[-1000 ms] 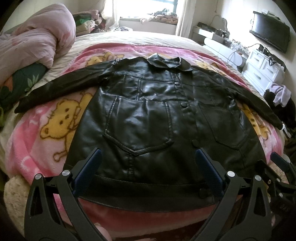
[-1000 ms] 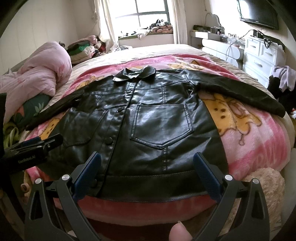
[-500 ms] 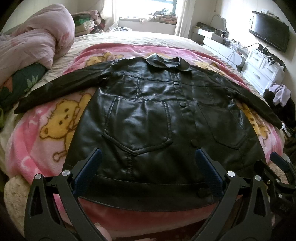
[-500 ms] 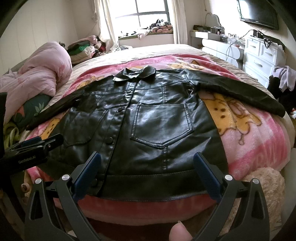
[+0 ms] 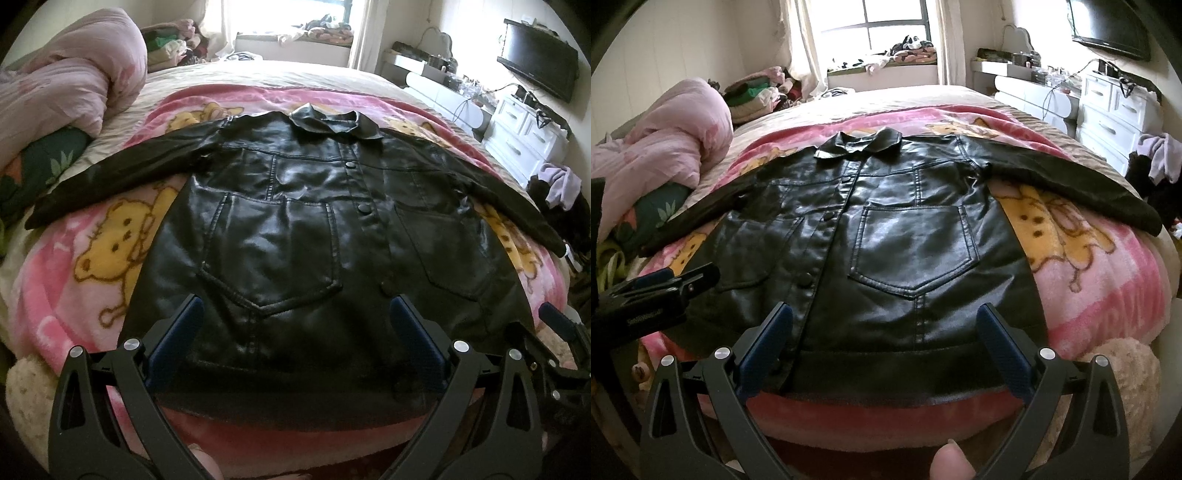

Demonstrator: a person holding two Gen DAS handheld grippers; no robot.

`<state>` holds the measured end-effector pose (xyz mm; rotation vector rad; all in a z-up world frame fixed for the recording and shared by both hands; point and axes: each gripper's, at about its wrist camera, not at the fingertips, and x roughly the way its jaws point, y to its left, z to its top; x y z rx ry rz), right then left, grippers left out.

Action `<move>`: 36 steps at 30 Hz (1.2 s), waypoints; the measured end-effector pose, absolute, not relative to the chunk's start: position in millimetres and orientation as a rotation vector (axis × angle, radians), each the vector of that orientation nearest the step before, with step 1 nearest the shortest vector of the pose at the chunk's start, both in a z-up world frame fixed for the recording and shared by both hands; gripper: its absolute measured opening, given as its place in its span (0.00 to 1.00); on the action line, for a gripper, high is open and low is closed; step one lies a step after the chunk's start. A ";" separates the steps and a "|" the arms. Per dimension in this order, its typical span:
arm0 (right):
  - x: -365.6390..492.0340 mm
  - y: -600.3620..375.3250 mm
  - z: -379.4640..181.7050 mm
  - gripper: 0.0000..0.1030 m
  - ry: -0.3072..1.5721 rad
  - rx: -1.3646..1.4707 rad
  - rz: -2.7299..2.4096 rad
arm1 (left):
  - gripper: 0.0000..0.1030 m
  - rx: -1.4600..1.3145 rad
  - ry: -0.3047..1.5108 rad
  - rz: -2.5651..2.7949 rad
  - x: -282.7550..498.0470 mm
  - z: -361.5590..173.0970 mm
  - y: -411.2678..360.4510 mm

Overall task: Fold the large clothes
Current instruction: 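Grasp the jacket sleeve with the right tool and lift it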

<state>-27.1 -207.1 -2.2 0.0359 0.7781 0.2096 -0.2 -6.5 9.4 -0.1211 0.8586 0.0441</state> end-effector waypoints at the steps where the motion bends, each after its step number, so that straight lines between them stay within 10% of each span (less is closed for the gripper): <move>1: -24.8 -206.5 -1.8 0.96 0.779 0.028 0.211 | 0.92 -0.121 0.861 0.045 1.4 8.8 -7.2; 36: 163.6 -224.1 44.3 0.96 0.820 0.169 0.188 | 0.92 -0.128 0.874 0.024 177.4 44.6 1.4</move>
